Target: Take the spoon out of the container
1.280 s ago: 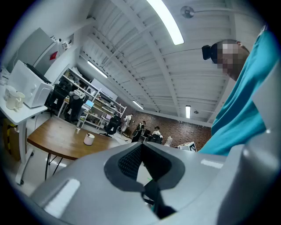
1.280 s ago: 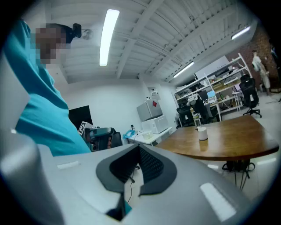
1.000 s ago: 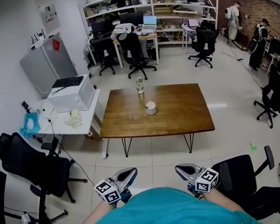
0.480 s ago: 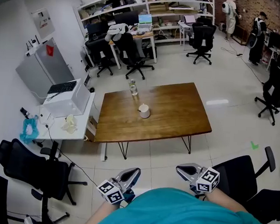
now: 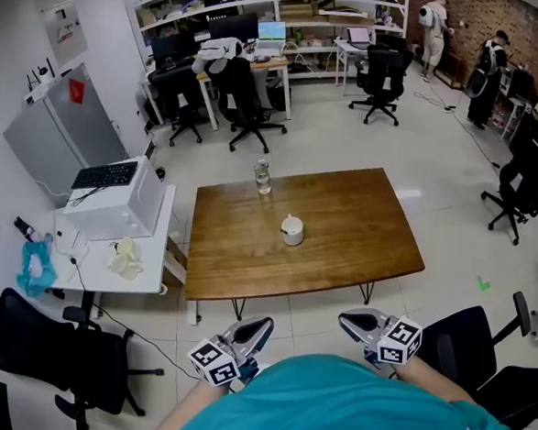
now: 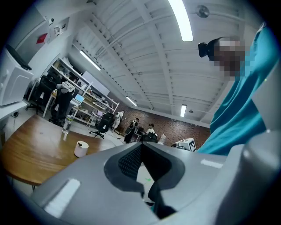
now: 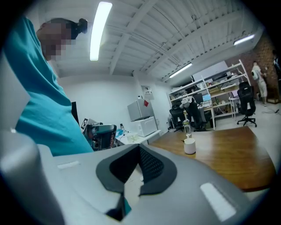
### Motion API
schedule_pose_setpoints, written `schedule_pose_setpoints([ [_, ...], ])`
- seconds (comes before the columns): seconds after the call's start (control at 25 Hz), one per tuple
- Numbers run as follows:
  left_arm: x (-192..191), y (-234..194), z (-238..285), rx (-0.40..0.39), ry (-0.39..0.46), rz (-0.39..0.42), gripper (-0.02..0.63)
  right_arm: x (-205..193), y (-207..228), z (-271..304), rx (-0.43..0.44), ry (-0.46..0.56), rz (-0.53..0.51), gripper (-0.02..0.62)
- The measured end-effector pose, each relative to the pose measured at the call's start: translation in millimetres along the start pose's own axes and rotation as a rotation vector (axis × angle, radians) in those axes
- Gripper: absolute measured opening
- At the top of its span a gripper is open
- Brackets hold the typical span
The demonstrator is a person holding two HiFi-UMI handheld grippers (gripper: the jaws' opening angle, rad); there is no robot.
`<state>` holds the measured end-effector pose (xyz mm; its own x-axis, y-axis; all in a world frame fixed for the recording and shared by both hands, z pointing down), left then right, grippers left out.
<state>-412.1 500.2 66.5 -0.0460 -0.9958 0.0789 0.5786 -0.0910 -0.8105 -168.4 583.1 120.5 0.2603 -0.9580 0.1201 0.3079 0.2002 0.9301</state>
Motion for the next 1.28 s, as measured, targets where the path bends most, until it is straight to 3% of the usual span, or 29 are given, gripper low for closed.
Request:
schedule_pose_setpoints([
  [0.12,21,-56,-6,-0.022,-0.013,-0.018,0.0,14,18,51,-0.017,-0.013,0.005,0.002],
  [0.4,16,-164,16,-0.024,-0.017,-0.044,0.0,5,90,128,-0.01,-0.051,0.002,0.002],
  [0.6,12,-206,94,0.048,-0.066,-0.028,0.0,17,186,121,0.05,-0.009,0.019,0.002],
  [0.76,-7,-234,149,0.15,-0.092,-0.029,0.0,18,258,115,0.123,0.009,0.03,0.002],
  [1.0,-43,-301,219,0.323,-0.154,-0.159,0.002,26,358,121,0.219,0.028,0.047,0.002],
  [1.16,-64,-369,226,0.455,-0.215,-0.332,0.003,27,390,141,0.215,0.016,0.071,0.002],
  [1.28,-83,-425,224,0.493,-0.25,-0.503,0.061,26,402,164,0.178,-0.001,0.087,0.002],
])
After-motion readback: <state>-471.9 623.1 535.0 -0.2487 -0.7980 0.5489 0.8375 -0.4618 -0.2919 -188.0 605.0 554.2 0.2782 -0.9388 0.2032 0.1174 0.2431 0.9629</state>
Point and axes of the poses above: the fingertips, and each gripper's own axes: z forward along the fingers, y to its right, x out of its top, the point moved 6 cm from there along -z, backward along the fingers, and after that the axes turned 4 degrees about -x, right-handed, at the moved point
